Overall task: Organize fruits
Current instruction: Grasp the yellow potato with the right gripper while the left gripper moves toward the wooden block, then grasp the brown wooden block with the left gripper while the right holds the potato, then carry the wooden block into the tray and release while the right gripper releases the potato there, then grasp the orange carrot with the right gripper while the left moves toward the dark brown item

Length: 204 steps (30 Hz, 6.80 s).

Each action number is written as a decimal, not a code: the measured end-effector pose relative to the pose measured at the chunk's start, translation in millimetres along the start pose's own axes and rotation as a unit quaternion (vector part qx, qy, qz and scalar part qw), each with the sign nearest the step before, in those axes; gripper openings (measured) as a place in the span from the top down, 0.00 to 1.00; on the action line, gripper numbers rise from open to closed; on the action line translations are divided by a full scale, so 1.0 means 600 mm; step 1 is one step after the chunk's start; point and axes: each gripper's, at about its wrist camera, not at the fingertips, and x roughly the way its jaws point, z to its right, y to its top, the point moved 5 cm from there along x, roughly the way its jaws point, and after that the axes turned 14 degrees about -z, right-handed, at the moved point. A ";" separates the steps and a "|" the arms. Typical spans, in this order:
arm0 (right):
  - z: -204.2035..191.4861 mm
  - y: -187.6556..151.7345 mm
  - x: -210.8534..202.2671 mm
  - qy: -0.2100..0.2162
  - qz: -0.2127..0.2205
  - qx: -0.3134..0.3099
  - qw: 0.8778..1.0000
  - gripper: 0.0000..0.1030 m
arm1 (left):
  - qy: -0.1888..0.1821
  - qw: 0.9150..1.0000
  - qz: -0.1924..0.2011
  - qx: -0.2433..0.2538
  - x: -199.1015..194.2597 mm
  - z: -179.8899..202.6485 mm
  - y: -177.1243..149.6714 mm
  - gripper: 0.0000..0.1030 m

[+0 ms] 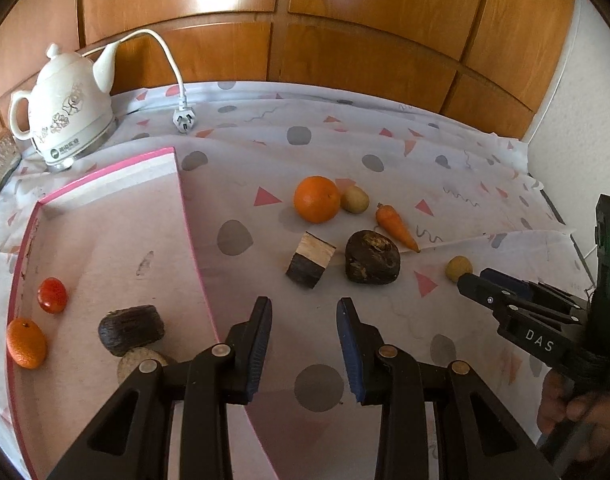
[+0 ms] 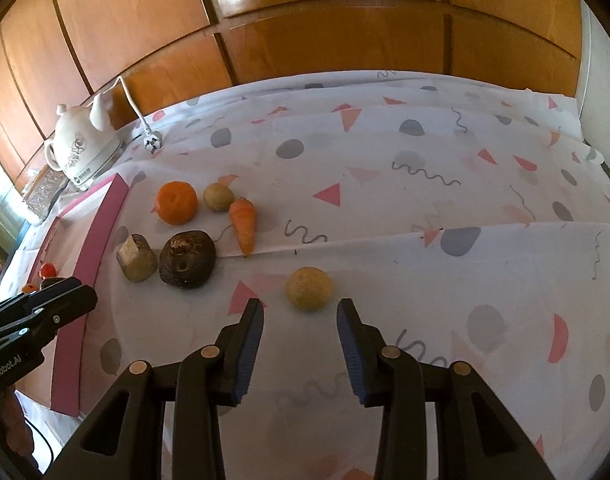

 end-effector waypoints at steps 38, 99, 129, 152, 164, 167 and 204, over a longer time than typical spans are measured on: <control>-0.031 0.042 0.030 -0.054 0.018 -0.048 0.997 0.75 | 0.005 1.000 -0.020 -0.017 0.061 0.015 0.048 0.74; -0.049 0.007 0.009 -0.042 0.023 -0.069 0.996 0.76 | 0.024 1.000 0.000 -0.013 0.000 -0.010 0.016 0.69; -0.346 0.028 -0.051 0.103 0.047 -0.234 0.966 0.76 | 0.079 0.978 0.049 -0.187 -0.102 -0.244 -0.102 0.69; -0.410 0.040 -0.018 0.100 0.026 -0.228 0.968 0.63 | 0.110 0.968 0.063 -0.216 -0.120 -0.262 -0.119 0.31; -0.310 0.022 -0.022 0.084 0.024 -0.163 0.983 0.63 | 0.109 0.973 0.064 -0.192 -0.119 -0.226 -0.118 0.26; -0.275 0.019 -0.019 0.077 0.021 -0.141 0.987 0.63 | 0.104 0.975 0.062 -0.184 -0.116 -0.216 -0.116 0.26; -0.080 0.086 0.036 -0.008 0.004 -0.053 0.999 0.76 | 0.048 0.993 0.058 -0.086 -0.091 -0.090 -0.046 0.27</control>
